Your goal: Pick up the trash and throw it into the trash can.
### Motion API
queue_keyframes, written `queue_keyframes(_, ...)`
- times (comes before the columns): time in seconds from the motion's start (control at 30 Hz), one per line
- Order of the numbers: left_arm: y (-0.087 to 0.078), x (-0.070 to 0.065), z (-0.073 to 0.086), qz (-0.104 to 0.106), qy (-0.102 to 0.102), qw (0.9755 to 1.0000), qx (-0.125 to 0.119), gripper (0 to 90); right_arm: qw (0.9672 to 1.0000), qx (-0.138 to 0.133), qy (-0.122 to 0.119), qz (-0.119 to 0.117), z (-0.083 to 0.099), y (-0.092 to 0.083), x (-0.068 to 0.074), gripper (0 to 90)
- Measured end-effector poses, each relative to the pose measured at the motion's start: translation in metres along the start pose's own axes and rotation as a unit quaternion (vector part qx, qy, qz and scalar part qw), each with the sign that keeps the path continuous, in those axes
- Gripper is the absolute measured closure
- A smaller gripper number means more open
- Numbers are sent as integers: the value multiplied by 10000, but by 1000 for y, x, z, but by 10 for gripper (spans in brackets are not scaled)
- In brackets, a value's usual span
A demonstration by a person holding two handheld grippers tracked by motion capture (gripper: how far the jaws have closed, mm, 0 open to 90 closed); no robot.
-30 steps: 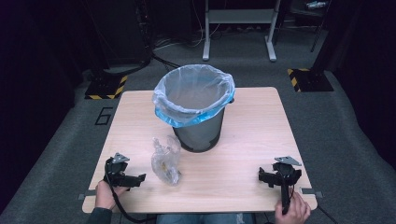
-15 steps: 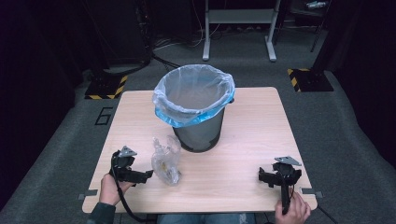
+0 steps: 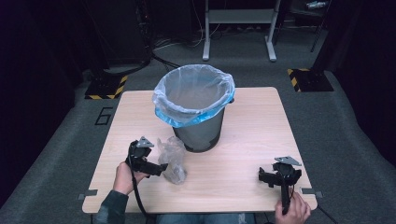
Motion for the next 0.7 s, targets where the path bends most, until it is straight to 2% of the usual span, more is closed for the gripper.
queue_keyframes(0.07,9,-1,-5,93,-16,9999,46,3,10000,-9,-17,2,0,0,0,0)
queue_keyframes(0.3,42,3,-22,204,-5,9998,88,1,10000,3,-1,-2,0,0,0,0)
queue_keyframes(0.47,64,7,-26,249,-89,9995,164,0,10000,9,7,0,0,0,0,0)
queue_keyframes(0.6,83,6,-27,227,-20,9990,382,0,10000,10,5,0,0,0,0,0)
queue_keyframes(0.7,89,6,-26,229,-43,9988,427,0,10000,11,8,1,0,0,0,0)
Point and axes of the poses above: each handheld gripper's, and its own axes: y roughly forward along the jaws, z roughly out of its underside, x roughly to its left, the point moved 5 cm from there along y, roughly forward along the jaws, and after that the axes turned 13 degrees about z, right-handed, at the moved point
